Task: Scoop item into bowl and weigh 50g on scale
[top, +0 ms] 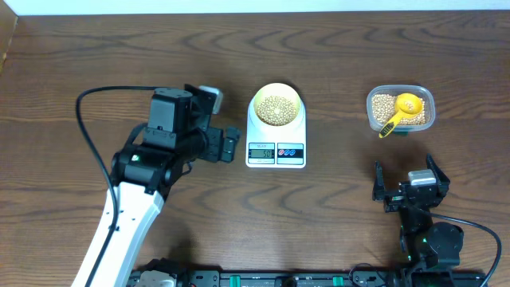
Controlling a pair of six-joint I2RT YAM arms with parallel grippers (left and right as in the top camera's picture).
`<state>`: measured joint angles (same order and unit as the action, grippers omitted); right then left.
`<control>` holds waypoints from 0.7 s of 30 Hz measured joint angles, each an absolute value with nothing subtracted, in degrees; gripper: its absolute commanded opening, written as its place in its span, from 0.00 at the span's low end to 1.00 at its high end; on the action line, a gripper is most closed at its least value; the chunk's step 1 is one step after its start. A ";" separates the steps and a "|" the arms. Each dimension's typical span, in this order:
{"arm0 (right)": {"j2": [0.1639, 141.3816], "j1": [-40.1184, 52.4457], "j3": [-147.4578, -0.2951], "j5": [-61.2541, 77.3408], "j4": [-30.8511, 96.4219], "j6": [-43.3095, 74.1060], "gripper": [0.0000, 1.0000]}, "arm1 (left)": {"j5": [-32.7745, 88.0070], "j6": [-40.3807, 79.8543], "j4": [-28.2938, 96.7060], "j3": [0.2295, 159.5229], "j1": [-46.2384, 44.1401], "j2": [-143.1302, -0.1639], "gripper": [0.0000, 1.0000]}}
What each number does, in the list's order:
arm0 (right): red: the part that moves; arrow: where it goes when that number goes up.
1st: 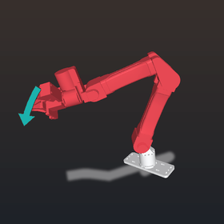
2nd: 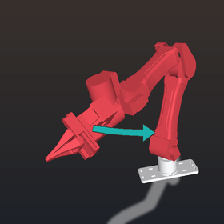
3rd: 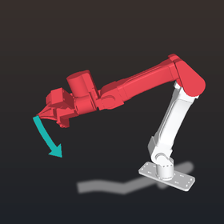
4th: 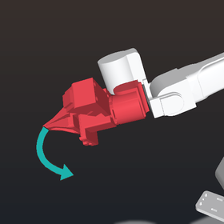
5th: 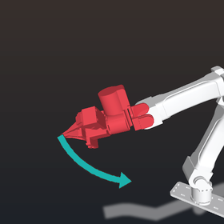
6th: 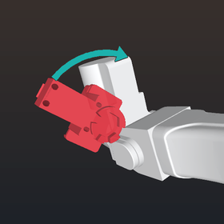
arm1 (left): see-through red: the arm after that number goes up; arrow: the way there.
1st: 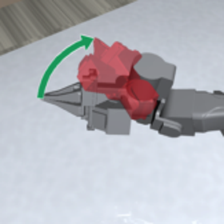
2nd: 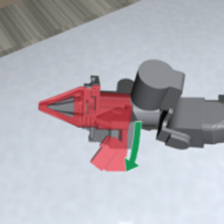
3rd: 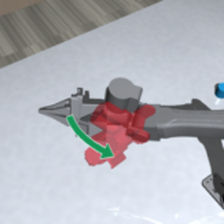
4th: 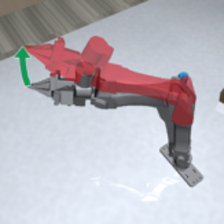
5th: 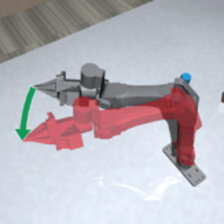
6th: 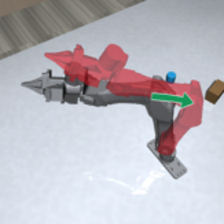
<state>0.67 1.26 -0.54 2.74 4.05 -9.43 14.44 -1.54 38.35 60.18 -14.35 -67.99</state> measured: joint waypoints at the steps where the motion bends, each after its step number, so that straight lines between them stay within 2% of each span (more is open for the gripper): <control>1: 0.67 1.26 -0.51 2.74 4.05 -9.45 0.99 | 12.67 -1.54 38.72 60.18 -14.35 -67.35 0.98; 12: 0.69 1.26 -0.51 2.74 4.08 -9.43 0.99 | -0.05 -1.54 41.71 59.75 -13.87 -49.19 0.98; 21: 0.69 1.26 -0.51 2.74 4.05 -9.43 0.99 | -3.73 -1.54 39.92 58.30 -11.29 -47.11 0.98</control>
